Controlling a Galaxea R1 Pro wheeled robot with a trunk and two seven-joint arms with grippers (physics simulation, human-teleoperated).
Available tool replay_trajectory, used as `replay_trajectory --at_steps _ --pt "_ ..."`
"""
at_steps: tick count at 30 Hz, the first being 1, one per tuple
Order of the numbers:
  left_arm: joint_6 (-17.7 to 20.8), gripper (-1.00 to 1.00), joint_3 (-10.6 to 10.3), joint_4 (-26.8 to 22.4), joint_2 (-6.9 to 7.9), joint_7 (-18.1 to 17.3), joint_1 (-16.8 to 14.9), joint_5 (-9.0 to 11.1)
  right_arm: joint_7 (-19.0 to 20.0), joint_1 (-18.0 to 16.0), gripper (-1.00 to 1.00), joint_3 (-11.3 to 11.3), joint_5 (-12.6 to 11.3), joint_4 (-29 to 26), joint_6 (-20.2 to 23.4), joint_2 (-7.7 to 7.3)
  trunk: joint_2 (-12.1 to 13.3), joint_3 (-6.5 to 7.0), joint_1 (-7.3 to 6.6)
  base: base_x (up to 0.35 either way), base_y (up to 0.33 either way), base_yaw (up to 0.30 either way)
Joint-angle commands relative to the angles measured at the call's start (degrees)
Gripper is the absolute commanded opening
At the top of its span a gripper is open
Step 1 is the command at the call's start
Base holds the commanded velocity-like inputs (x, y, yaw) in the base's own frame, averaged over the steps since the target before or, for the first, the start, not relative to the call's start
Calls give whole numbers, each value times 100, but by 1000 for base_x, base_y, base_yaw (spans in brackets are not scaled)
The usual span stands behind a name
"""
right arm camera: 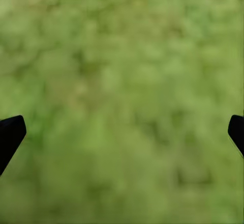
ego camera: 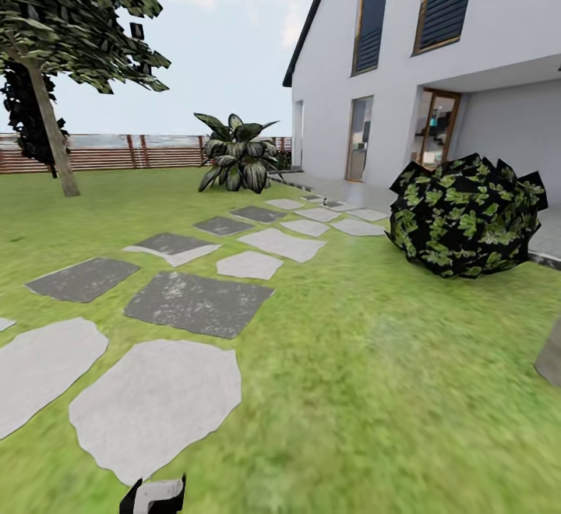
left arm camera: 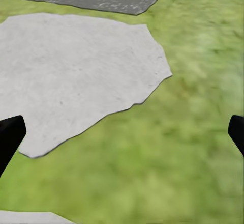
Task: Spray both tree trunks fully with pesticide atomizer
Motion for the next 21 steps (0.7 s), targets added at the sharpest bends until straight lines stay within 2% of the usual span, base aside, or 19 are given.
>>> replay_trajectory --at_steps 1,21 --pt "-19 100 24 4 -3 2 -5 -34 6 2 100 -7 -11 -6 -9 1 -2 -5 3 328 0 0" --pt "-19 100 24 4 -3 2 -5 -34 8 2 100 -7 -11 -6 -9 2 -2 -5 3 328 0 0"
